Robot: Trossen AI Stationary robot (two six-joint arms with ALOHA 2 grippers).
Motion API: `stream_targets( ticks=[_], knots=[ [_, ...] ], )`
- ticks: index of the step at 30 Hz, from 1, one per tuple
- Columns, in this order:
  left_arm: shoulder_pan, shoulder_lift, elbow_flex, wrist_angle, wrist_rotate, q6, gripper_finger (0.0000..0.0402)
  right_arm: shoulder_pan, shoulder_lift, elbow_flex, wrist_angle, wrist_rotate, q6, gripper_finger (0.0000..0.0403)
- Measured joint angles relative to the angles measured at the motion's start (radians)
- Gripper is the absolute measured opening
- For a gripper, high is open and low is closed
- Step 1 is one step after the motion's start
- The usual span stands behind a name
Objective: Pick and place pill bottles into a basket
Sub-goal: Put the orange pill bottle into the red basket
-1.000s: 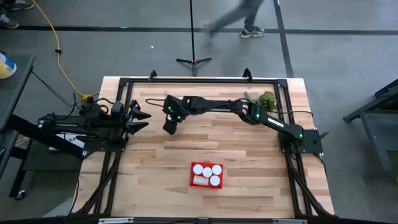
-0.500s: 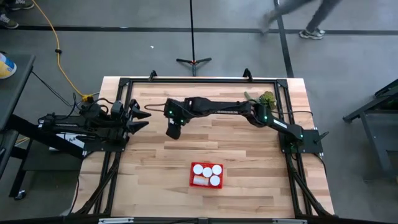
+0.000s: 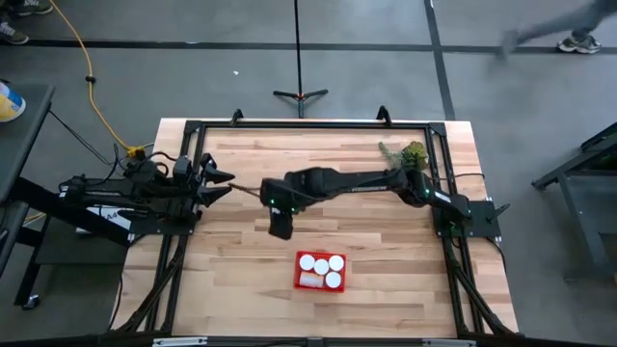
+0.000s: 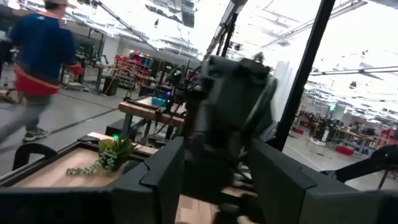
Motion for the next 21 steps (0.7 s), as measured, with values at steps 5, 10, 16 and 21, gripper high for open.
stream_targets(
  ticks=[5, 10, 16, 21],
  knots=[
    [0.0, 0.0, 0.0, -0.003, -0.012, 0.018, 0.0211, 0.055, -0.005, 0.0, -0.059, 0.013, 0.027, 0.0193],
    [0.0, 0.001, 0.0, -0.002, -0.045, 0.018, 0.0211, 0.115, -0.005, 0.0, -0.075, 0.017, 0.064, 0.0198],
    [0.0, 0.001, 0.0, -0.002, -0.069, 0.036, 0.0211, 0.184, -0.005, 0.0, -0.077, 0.027, 0.096, 0.0191],
    [0.0, 0.001, 0.0, -0.002, -0.069, 0.04, 0.0211, 0.225, -0.005, 0.0, -0.098, 0.046, 0.195, 0.0197]
  ],
)
